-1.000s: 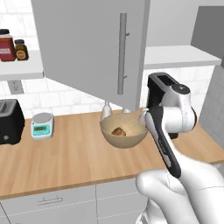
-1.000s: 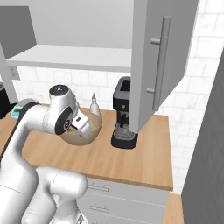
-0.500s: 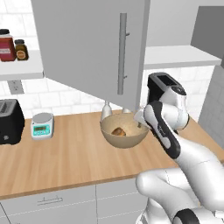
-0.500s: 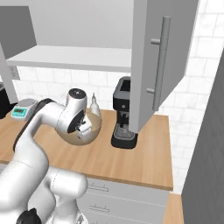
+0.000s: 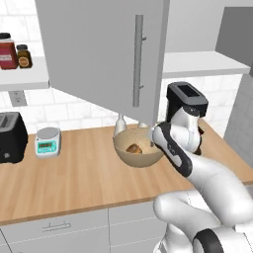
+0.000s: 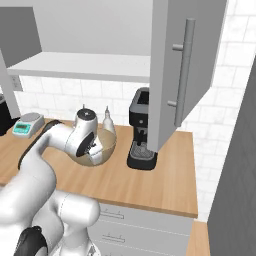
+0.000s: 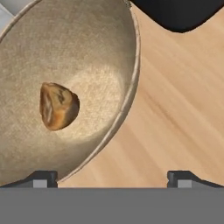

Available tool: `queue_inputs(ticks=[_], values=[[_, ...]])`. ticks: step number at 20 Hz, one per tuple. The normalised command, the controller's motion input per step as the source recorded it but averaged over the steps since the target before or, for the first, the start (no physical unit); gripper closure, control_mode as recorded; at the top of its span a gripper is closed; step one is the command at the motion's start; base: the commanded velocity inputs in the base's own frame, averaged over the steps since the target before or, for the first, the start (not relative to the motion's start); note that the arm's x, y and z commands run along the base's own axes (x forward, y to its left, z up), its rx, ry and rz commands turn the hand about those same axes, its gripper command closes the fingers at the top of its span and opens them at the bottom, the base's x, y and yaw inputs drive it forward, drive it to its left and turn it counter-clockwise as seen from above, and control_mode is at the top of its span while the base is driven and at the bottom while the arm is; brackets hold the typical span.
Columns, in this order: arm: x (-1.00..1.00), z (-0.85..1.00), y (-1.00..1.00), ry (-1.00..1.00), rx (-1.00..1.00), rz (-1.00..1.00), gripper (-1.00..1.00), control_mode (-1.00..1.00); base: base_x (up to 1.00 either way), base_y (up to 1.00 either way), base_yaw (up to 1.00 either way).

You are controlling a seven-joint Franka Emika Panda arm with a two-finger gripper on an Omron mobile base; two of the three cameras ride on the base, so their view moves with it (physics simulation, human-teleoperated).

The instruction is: Open the cabinet, pick up the bread from the cabinet and place it in the basket. Then move the basket to the dining counter.

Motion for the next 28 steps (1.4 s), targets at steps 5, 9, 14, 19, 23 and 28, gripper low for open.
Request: queue_inputs(ticks=[5,9,14,19,23,28], values=[[0.47,-0.39,0.17,0.00,0.00,-0.06,-1.00,-1.00,0.00,0.00,0.00],[0.37,-0.16,0.04,0.00,0.00,-0.03,-1.00,-1.00,0.00,0.00,0.00],[0.43,-0.41,0.05,0.00,0.00,-0.02,-1.00,-1.00,0.00,0.00,0.00],[0.13,-0.85,0.04,0.05,0.00,-0.03,1.00,-1.00,0.00,0.00,0.00],[-0.02,-0.71,-0.05,0.18,0.00,-0.03,1.00,-1.00,0.00,0.00,0.00],[-0.42,-0.22,-0.36,0.10,0.00,0.00,1.00,-1.00,0.00,0.00,0.00]])
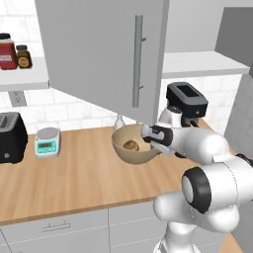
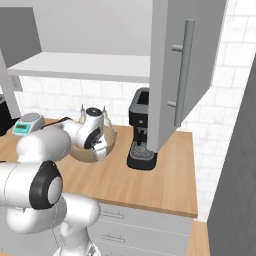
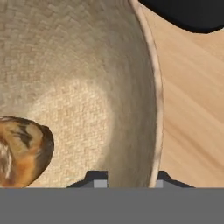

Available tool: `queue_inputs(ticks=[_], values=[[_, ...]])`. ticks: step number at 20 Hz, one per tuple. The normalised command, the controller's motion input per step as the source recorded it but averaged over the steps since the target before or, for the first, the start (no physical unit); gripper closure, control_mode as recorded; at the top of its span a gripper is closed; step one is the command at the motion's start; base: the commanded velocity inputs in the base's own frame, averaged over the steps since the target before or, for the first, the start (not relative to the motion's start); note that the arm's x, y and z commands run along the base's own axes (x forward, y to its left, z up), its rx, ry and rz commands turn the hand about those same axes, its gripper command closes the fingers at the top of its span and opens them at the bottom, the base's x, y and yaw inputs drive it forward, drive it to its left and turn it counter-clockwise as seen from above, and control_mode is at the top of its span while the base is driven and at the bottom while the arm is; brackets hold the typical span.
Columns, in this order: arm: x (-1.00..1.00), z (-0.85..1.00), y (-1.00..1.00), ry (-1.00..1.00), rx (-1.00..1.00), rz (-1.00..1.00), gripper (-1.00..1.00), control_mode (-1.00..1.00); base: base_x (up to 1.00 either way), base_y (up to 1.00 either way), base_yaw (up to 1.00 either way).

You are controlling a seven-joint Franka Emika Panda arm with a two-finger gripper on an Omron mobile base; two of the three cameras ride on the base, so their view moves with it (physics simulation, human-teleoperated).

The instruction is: Open the cabinet, pick up the bread from the cabinet and place it in the basket. Then move the basket to the dining counter.

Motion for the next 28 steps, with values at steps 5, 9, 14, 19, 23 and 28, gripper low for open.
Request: queue_inputs(ticks=[5,9,14,19,23,28], values=[[-0.42,0.26,-0.06,0.12,0.00,-0.08,1.00,-1.00,0.00,0.00,0.00],[-0.57,0.73,-0.35,0.12,0.00,0.00,1.00,-1.00,0.00,0.00,0.00],[-0.50,0.75,-0.62,0.07,0.00,-0.09,1.00,-1.00,0.00,0.00,0.00],[-0.93,0.75,-0.15,-0.02,0.01,-0.06,1.00,-1.00,0.00,0.00,0.00],[-0.83,0.70,0.00,-0.22,0.00,-0.05,1.00,-1.00,0.00,0.00,0.00],[-0.55,0.52,-0.23,-0.21,0.00,-0.14,1.00,-1.00,0.00,0.00,0.00]])
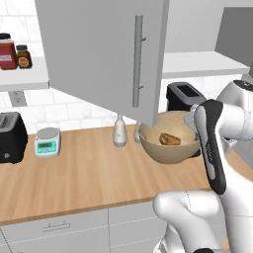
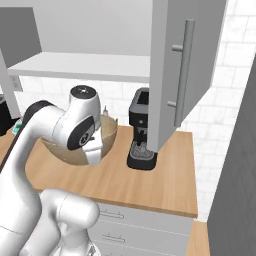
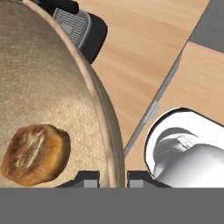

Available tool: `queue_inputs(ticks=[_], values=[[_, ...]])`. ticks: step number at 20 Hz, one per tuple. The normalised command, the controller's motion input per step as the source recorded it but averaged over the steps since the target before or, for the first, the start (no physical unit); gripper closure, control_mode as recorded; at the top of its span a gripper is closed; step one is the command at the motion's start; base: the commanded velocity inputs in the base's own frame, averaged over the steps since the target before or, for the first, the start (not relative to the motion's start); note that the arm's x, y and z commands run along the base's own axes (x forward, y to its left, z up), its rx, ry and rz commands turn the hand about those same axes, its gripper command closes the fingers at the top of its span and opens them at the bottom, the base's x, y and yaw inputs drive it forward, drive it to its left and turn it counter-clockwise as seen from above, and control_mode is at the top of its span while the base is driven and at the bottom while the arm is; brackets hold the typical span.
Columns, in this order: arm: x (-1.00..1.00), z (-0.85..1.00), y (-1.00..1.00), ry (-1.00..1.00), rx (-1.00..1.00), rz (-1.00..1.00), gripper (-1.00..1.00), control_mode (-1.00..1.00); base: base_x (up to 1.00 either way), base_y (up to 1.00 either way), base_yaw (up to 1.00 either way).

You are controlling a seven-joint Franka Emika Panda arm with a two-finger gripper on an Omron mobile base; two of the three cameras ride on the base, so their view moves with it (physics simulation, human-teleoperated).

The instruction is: Open the cabinet, pick up the bread from the cabinet and place it in the basket. Then move the basket to the dining counter.

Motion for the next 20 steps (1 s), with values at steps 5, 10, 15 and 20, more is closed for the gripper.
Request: queue_inputs(ticks=[5,10,15,20], values=[[-0.15,0.10,-0.14,-0.06,0.00,-0.20,1.00,-1.00,0.00,0.00,0.00],[-0.05,0.00,-0.03,-0.01,0.00,-0.03,1.00,-1.00,0.00,0.00,0.00],[0.00,0.00,0.00,0.00,0.00,0.00,1.00,-1.00,0.00,0.00,0.00],[-0.15,0.00,0.00,0.00,0.00,0.00,1.00,-1.00,0.00,0.00,0.00]])
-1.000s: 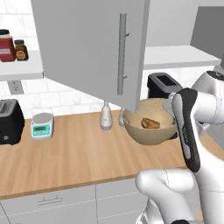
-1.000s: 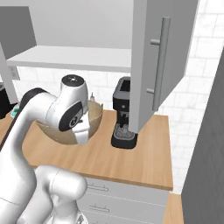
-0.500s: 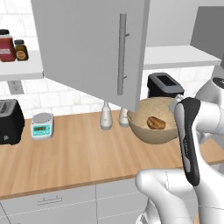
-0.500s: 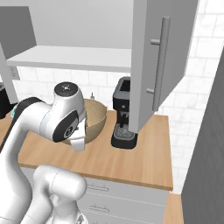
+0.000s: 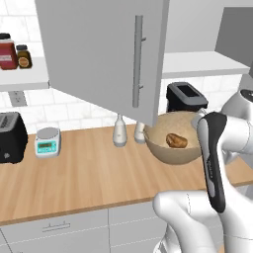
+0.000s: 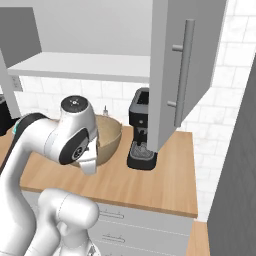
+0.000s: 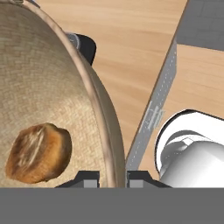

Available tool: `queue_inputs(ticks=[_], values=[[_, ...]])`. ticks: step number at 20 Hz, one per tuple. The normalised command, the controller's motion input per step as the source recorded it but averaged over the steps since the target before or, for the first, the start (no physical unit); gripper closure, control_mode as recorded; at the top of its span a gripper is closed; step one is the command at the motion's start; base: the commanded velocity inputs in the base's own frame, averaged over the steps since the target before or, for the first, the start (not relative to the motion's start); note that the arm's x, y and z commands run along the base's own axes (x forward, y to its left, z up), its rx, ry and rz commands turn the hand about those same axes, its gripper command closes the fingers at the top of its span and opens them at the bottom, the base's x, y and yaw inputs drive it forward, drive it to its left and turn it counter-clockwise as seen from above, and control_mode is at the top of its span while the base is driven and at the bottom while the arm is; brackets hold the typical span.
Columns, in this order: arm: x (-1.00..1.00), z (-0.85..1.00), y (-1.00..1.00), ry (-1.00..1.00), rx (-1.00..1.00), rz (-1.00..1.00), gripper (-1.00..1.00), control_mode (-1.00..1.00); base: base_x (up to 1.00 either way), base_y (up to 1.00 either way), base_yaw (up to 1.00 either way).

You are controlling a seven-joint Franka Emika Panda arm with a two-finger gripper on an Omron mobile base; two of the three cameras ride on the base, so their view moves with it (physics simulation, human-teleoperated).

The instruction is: Open the cabinet, pick up the bread from the cabinet and place it in the basket. Then move the basket to the dining counter.

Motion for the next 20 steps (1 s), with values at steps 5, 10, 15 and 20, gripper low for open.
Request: queue_inputs(ticks=[5,10,15,20], values=[[-0.20,0.00,-0.05,-0.02,0.01,0.00,1.00,1.00,-0.80,-0.23,0.02],[0.00,0.00,0.00,0.00,0.00,0.00,1.00,1.00,-1.00,-0.11,0.43],[0.00,0.00,0.00,0.00,0.00,0.00,1.00,1.00,-0.92,0.12,0.79],[0.00,0.00,0.00,0.00,0.00,0.00,1.00,1.00,-0.39,0.00,1.00]])
